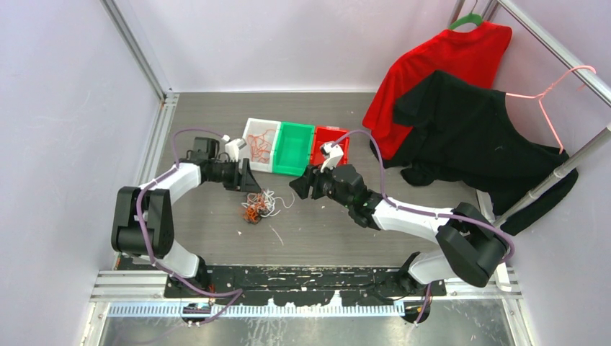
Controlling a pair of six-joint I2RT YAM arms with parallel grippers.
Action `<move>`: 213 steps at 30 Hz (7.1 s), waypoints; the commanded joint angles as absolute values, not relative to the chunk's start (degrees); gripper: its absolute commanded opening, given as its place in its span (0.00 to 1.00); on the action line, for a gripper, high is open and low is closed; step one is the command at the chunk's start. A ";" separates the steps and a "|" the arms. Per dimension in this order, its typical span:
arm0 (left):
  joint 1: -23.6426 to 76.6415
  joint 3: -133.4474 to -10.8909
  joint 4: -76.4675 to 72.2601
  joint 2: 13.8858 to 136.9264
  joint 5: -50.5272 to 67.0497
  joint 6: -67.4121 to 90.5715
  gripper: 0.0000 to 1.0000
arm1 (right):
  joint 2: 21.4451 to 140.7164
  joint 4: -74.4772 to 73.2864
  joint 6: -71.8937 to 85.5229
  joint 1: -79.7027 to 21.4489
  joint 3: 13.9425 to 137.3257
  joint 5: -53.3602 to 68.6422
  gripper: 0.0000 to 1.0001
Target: Untangle the cables
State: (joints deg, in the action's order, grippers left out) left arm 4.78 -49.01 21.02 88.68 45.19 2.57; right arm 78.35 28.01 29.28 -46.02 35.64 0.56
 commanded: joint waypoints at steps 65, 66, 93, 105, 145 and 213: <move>14.95 -77.23 54.03 63.35 44.13 -3.89 0.00 | 79.90 33.68 17.25 -61.26 49.96 -9.23 0.75; 15.35 -78.04 54.15 63.41 43.97 -3.54 0.00 | 79.83 33.57 17.27 -61.35 50.00 -9.23 0.74; 24.52 -94.42 54.90 67.16 37.71 -1.00 0.00 | 80.09 31.24 20.61 -62.23 51.02 -6.25 0.64; 25.26 -95.54 54.18 66.44 37.43 -0.40 0.00 | 66.68 30.98 21.33 -61.79 39.27 -15.70 0.62; 28.43 -103.82 54.67 68.85 38.10 2.52 0.00 | 77.45 36.25 16.43 -63.64 51.91 -7.79 0.52; 29.05 -100.54 32.09 69.16 6.29 -19.31 0.00 | 72.29 35.15 19.40 -61.72 34.88 -19.86 0.69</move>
